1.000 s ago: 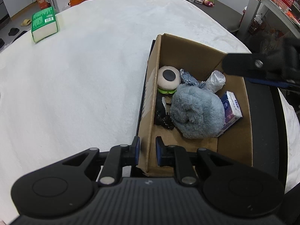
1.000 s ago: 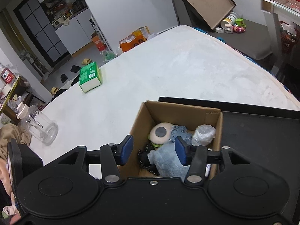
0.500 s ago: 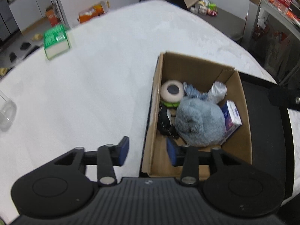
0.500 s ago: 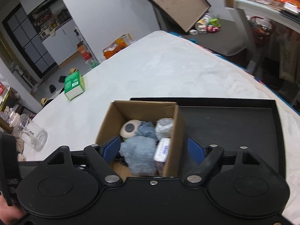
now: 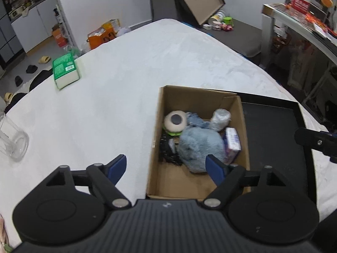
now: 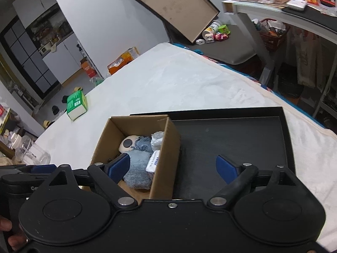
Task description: Organize soft objects
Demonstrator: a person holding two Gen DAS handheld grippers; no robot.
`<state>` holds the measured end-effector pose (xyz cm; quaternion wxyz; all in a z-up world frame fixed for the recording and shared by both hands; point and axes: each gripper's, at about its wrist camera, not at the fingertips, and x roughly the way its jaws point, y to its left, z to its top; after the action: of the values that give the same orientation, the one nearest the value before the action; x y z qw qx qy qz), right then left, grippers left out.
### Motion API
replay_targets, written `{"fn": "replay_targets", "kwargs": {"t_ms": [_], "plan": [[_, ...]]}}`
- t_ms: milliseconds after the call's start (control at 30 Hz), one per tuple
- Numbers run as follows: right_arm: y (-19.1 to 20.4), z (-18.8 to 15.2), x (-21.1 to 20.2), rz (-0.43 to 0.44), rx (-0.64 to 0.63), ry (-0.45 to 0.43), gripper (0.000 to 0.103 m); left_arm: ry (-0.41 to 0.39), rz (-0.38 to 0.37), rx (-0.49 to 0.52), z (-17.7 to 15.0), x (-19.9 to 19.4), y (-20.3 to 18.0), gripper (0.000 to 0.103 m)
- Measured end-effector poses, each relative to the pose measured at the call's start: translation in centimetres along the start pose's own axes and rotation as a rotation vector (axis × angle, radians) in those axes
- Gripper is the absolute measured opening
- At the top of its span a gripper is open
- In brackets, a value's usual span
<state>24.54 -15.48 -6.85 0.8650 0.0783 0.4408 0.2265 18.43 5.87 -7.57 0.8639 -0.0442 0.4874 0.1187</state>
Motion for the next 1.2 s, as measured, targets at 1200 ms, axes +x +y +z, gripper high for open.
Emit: {"fn": "replay_targets", "kwargs": {"t_ms": [1200], "plan": [[-4.6,-2.3,-10.7,-0.096,0.069,-0.097,0.103,-0.159,-0.112,0.051,-2.2,-11.4,-3.9,0.103]]}}
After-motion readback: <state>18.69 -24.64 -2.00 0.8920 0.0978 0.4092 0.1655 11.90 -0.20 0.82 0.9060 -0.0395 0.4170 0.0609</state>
